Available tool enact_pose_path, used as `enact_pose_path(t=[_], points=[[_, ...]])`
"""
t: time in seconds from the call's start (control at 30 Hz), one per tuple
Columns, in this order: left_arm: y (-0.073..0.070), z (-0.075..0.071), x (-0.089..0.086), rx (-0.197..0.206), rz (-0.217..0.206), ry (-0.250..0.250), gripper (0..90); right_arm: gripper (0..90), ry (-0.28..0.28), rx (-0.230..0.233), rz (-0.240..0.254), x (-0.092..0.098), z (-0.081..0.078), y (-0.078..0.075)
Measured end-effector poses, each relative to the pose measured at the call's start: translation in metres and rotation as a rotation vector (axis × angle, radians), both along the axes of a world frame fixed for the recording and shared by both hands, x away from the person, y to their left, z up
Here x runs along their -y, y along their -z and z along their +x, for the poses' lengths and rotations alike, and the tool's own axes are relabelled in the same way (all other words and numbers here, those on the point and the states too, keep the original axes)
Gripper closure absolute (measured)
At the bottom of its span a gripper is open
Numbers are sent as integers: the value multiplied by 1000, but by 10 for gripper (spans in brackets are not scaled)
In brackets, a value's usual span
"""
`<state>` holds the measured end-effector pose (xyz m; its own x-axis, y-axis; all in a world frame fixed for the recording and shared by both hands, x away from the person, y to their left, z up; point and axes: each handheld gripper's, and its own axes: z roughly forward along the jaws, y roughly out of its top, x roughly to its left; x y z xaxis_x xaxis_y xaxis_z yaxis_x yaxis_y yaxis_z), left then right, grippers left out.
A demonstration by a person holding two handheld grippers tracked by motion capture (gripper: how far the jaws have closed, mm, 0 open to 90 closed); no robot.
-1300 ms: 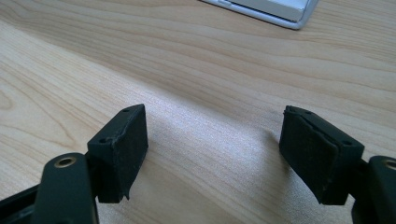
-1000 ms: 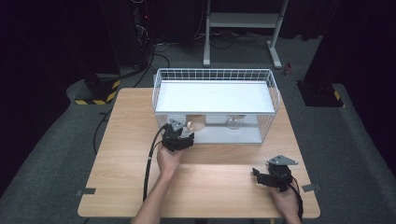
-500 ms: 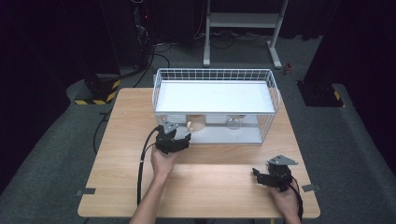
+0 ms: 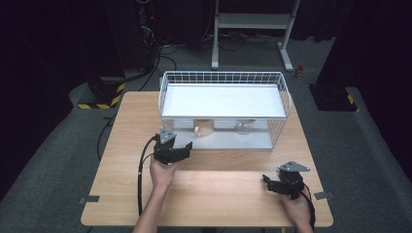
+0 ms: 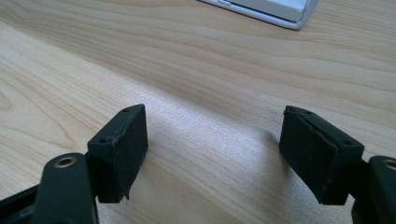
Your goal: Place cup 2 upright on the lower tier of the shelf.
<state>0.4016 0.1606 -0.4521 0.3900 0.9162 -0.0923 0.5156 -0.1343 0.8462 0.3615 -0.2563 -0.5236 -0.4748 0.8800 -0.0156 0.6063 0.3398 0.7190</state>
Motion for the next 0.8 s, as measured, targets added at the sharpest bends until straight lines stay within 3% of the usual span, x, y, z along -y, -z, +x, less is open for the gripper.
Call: enact_pose_path(t=[0.8], points=[[-1, -21, -27, 6, -20, -39, 235, 237, 1, 0, 1, 0, 0, 0]])
